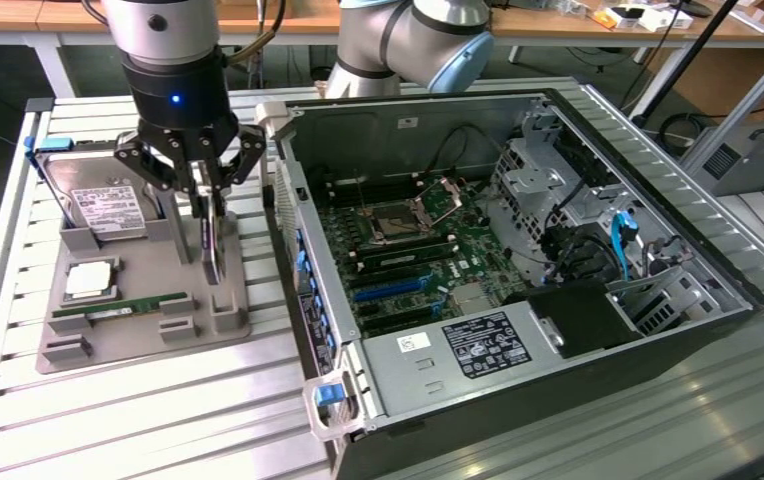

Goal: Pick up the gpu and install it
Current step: 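Pick up the gpu and move the gpu toward the slot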

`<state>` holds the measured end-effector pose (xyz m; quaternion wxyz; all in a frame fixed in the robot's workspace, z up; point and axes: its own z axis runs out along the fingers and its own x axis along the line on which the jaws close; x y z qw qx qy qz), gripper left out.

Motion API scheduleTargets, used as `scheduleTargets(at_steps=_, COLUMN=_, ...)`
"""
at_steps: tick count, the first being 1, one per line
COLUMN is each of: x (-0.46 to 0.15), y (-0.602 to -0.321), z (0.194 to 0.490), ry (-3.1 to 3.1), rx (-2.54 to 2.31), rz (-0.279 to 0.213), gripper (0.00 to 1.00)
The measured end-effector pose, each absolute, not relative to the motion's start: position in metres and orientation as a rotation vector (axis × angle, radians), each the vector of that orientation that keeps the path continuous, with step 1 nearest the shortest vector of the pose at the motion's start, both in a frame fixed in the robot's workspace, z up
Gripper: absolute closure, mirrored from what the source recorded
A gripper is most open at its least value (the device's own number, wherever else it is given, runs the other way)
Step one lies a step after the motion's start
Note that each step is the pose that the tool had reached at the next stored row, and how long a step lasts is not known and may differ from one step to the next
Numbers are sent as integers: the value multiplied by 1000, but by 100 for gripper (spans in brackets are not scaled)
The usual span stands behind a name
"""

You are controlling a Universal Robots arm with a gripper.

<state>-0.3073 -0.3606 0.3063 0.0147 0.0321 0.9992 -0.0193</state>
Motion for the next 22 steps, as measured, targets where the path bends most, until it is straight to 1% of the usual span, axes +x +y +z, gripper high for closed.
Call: scheduleTargets(at_steps=22, x=-307, y=-361, z=314, ry=3110, rx=100, rz=-60, gripper=73)
